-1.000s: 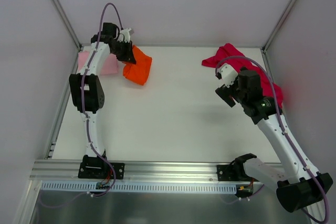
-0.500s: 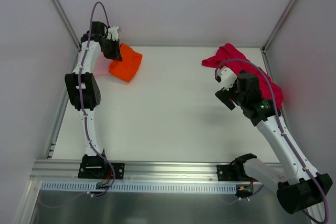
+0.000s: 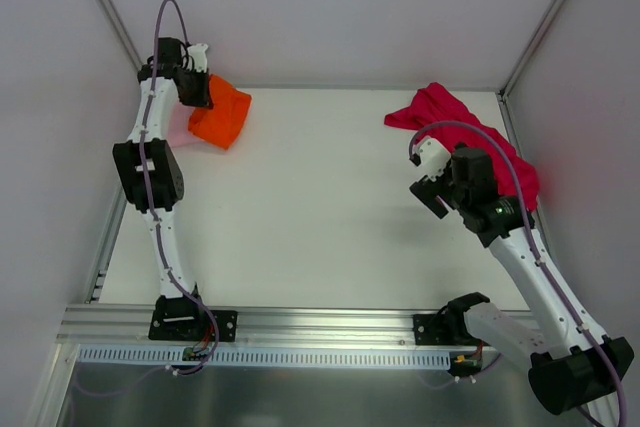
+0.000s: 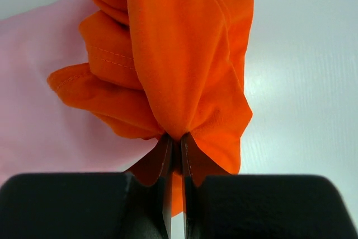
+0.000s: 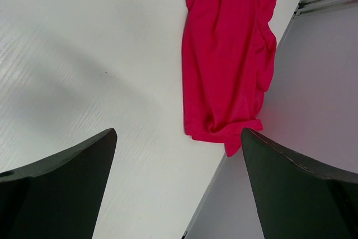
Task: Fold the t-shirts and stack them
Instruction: Put the neatly folded tshirt into the corner of the board with the left arm
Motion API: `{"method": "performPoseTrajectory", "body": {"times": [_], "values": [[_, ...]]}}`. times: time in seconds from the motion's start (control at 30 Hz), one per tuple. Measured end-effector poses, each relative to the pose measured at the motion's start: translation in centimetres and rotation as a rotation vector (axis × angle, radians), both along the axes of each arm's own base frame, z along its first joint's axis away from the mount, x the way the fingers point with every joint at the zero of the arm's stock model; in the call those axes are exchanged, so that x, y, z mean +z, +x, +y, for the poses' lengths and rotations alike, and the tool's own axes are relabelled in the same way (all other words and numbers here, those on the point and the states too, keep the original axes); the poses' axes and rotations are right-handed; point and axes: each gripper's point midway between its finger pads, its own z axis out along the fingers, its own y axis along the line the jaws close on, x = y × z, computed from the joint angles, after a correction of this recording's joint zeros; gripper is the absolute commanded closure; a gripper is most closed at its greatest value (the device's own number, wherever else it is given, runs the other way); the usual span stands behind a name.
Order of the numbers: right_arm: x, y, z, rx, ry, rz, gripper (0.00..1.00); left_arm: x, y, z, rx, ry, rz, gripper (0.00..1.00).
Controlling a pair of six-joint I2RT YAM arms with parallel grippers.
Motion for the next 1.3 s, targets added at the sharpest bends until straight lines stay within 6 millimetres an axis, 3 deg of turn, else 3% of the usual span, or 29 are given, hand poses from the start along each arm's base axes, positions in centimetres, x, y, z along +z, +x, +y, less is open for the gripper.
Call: {"method": "performPoseTrajectory", "body": {"times": [0.13, 0.27, 0.47, 0.63, 0.8, 0.87, 0.9, 0.97, 1.03, 1.07, 1.3], "values": [[-0.4, -0.1, 0.1, 0.004, 0.002, 0.009, 0.0, 1.0, 0.1, 3.2, 0.06, 0.018, -0.028, 1.0], [-1.2, -0.4, 0.1, 0.007, -0.001, 0.03, 0.0, 3.3, 0.2, 5.8, 0.114, 0.053, -0.086, 1.0], [-2.0, -0.8, 0.1, 0.013, -0.004, 0.05, 0.0, 5.8, 0.3, 8.1, 0.165, 0.084, -0.15, 1.0], [-2.0, -0.9, 0.2, 0.021, 0.005, 0.049, 0.0, 5.5, 0.1, 9.7, 0.195, 0.09, -0.15, 1.0], [-1.8, -1.1, 0.1, 0.021, 0.005, 0.045, 0.0, 3.2, -0.6, 10.7, 0.212, 0.083, -0.104, 1.0], [-1.7, -1.1, 0.1, 0.022, 0.007, 0.04, 0.0, 2.2, -0.8, 10.7, 0.212, 0.08, -0.082, 0.9], [-1.6, -1.1, 0.1, 0.021, 0.008, 0.037, 0.0, 1.9, -0.8, 10.7, 0.214, 0.078, -0.077, 0.8], [-1.5, -1.2, 0.1, 0.022, 0.009, 0.034, 0.0, 1.5, -0.8, 11.0, 0.215, 0.078, -0.07, 0.78], [-1.5, -1.2, 0.1, 0.021, 0.01, 0.032, 0.0, 1.2, -0.8, 10.9, 0.213, 0.077, -0.066, 0.48], [-1.5, -1.2, 0.1, 0.021, 0.01, 0.032, 0.0, 1.1, -0.7, 10.9, 0.209, 0.077, -0.068, 0.03], [-1.5, -1.2, 0.1, 0.022, 0.01, 0.033, 0.0, 0.3, -0.6, 10.9, 0.202, 0.077, -0.075, 0.01]]}}
